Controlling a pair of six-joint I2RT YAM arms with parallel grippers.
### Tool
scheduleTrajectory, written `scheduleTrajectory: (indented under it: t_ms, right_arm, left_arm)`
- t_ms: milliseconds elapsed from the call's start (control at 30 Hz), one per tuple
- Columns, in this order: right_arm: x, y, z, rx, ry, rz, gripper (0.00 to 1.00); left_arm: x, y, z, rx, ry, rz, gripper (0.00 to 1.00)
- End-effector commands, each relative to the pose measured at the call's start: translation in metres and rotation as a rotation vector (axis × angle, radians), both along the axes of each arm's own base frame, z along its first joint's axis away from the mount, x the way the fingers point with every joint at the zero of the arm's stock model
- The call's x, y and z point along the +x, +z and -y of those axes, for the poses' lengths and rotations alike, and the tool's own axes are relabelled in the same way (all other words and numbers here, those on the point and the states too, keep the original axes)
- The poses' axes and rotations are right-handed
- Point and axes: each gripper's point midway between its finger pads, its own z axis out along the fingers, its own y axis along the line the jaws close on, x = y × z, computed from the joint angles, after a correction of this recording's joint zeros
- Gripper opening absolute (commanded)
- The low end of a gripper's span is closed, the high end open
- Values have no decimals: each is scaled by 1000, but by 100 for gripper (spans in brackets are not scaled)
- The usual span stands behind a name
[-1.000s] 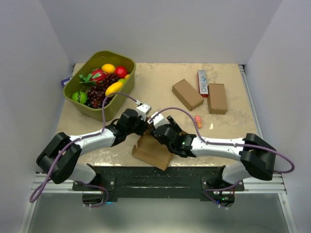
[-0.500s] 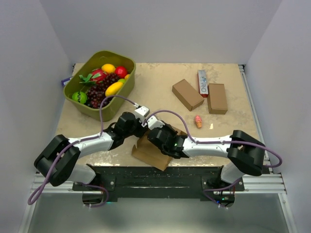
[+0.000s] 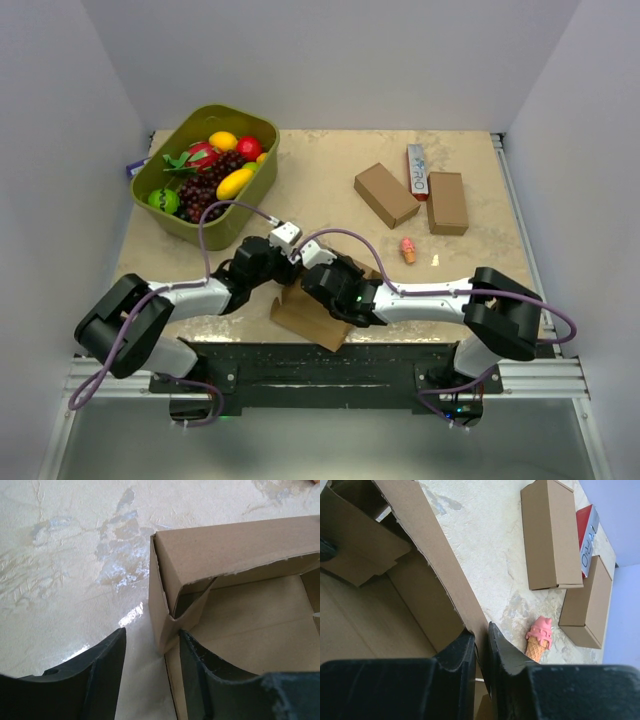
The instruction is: Fold the paper box
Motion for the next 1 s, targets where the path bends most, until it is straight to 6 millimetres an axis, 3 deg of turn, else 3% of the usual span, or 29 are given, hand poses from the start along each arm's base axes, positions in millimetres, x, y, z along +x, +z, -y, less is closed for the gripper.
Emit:
scheduleTrajectory:
  t_ms: [0, 233, 467, 633, 967]
  right_arm:
    - [-6, -5, -17, 60, 30, -28, 7]
    - [-8, -6, -18, 59, 37, -30, 6]
    - [-9, -6, -20, 65, 38, -32, 5]
    - [-11, -8, -21, 65, 39, -32, 4]
    - [-16, -12, -24, 51, 35, -27, 5]
  left_arm:
    - [11, 12, 11, -42, -42, 83, 52]
    - [17, 8, 14, -55, -33, 101, 49]
    - [22, 15, 4, -92, 45, 147, 22]
    - [21, 14, 2, -126, 95, 142, 12]
    - [18, -4, 0, -64, 223, 134, 7]
